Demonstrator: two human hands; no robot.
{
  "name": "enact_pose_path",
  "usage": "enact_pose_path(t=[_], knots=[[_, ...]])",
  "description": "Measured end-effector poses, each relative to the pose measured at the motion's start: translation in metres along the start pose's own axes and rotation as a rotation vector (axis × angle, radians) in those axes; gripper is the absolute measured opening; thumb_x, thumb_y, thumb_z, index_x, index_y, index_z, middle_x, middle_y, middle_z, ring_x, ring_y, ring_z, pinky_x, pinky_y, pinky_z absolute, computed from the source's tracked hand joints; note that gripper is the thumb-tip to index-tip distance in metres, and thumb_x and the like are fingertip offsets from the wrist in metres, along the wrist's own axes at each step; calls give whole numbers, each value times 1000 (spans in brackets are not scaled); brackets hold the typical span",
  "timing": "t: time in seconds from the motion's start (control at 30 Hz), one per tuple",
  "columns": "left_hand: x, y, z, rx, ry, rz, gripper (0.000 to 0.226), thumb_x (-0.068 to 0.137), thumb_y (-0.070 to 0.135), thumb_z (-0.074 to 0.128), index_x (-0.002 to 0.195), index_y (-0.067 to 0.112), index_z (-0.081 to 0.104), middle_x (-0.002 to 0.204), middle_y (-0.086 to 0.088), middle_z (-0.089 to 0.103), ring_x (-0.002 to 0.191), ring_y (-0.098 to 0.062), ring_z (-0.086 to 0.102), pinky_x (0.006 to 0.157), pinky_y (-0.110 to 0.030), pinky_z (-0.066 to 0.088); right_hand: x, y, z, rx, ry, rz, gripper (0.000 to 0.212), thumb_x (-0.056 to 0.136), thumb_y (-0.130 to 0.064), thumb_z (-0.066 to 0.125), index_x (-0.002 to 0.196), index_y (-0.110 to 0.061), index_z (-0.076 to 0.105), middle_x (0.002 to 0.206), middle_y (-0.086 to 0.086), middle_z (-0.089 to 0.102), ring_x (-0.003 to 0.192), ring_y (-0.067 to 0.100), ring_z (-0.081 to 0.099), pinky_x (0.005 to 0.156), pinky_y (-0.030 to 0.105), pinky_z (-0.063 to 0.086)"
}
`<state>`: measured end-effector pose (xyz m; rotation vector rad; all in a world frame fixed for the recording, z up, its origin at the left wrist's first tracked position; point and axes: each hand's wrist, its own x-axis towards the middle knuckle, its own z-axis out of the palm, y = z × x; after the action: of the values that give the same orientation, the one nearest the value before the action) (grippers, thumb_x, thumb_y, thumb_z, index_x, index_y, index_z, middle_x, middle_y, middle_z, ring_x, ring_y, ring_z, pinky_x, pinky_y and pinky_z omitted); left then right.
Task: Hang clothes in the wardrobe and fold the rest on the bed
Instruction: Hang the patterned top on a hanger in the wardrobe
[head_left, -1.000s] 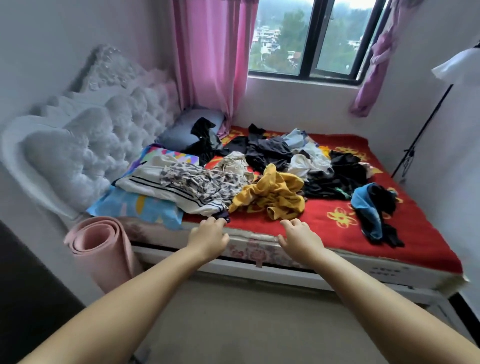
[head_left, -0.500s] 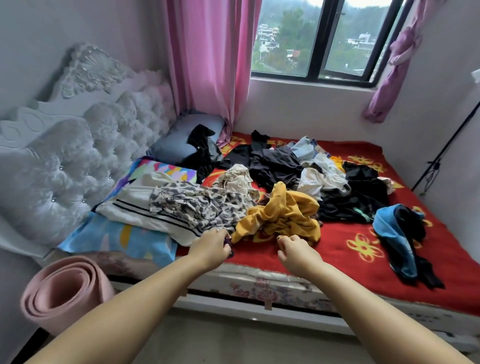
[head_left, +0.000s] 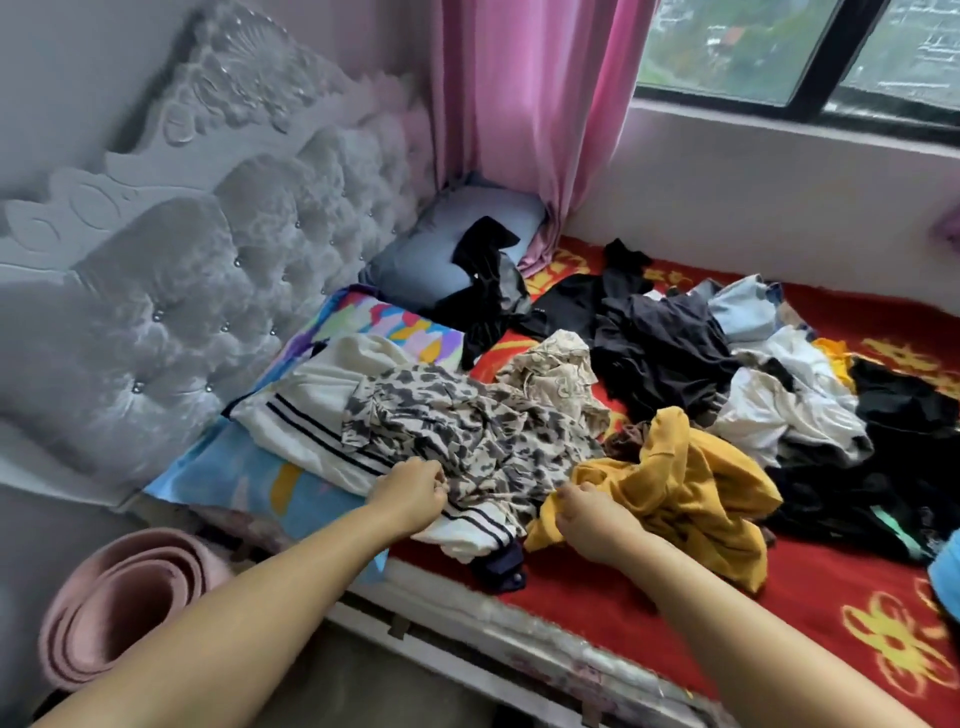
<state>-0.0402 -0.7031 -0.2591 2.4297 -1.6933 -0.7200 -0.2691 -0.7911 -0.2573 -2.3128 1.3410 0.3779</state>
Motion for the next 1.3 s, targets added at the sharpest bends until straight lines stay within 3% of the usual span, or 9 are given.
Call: enact_pose_path(t=[0.2, 0.47, 0.67, 0.8, 0.93, 1.0, 1.07, 1.2, 1.3], knots=[[76, -53, -6, -127, 41, -239, 26, 94, 23, 40, 113, 13, 56, 110, -6, 55, 96, -24, 54, 82, -39, 49, 120, -34, -17, -92, -134, -159, 35, 99, -28, 36, 131, -15, 44, 127, 9, 49, 110, 27, 53, 84, 36, 47], [170, -150, 32, -275, 55, -496, 21, 94, 17, 42, 112, 15, 53, 123, -11, 50, 103, -29, 53, 87, -37, 47, 254, -118, 32, -91, -273, -320, 27, 100, -22, 32, 120, -9, 46, 122, 13, 48, 101, 32, 53, 78, 38, 47], [230, -201, 62, -403, 194, -606, 51, 96, 23, 48, 143, 16, 31, 142, -12, 36, 125, -30, 41, 96, -42, 41, 339, -179, 90, 180, -119, -281, 39, 100, -27, 36, 137, -16, 40, 140, 8, 40, 124, 28, 42, 95, 41, 44], [249, -213, 81, -590, 274, -665, 34, 94, 22, 54, 126, 19, 42, 120, -8, 58, 102, -26, 56, 81, -37, 46, 369, -205, 117, 444, -22, -154, 50, 97, -45, 42, 137, -16, 43, 135, 8, 49, 126, 27, 42, 101, 43, 40], [248, -202, 90, -727, 209, -538, 26, 98, 24, 45, 122, 17, 51, 105, -4, 67, 91, -20, 61, 82, -39, 51, 381, -219, 119, 564, -106, -59, 50, 91, -56, 46, 120, -15, 56, 113, 8, 61, 110, 26, 54, 94, 44, 46], [241, -189, 88, -857, 158, -383, 24, 99, 19, 45, 119, 16, 57, 101, -4, 68, 93, -20, 64, 85, -44, 52, 383, -218, 108, 602, -136, -54, 22, 94, -37, 49, 88, -16, 55, 83, 3, 59, 86, 24, 56, 80, 36, 50], [234, -180, 81, -863, 170, -238, 24, 97, 12, 48, 117, 15, 61, 104, -4, 67, 97, -21, 64, 87, -40, 52, 383, -213, 90, 661, -99, -25, 12, 93, -12, 44, 84, -16, 51, 77, 2, 55, 73, 21, 53, 62, 24, 44], [231, -172, 41, -721, 425, -184, 31, 92, 2, 48, 119, 15, 57, 113, 3, 53, 100, -12, 55, 82, -22, 45, 362, -202, 36, 779, -72, -107, 16, 88, -1, 40, 83, -11, 51, 68, 1, 51, 61, 16, 45, 51, 20, 37], [233, -154, -10, -597, 543, -44, 43, 82, -4, 55, 123, 5, 50, 123, -9, 46, 114, -22, 46, 94, -24, 38, 329, -202, -22, 699, -178, -253, 20, 87, -4, 44, 73, -14, 54, 56, -5, 49, 46, 9, 42, 41, 13, 31]])
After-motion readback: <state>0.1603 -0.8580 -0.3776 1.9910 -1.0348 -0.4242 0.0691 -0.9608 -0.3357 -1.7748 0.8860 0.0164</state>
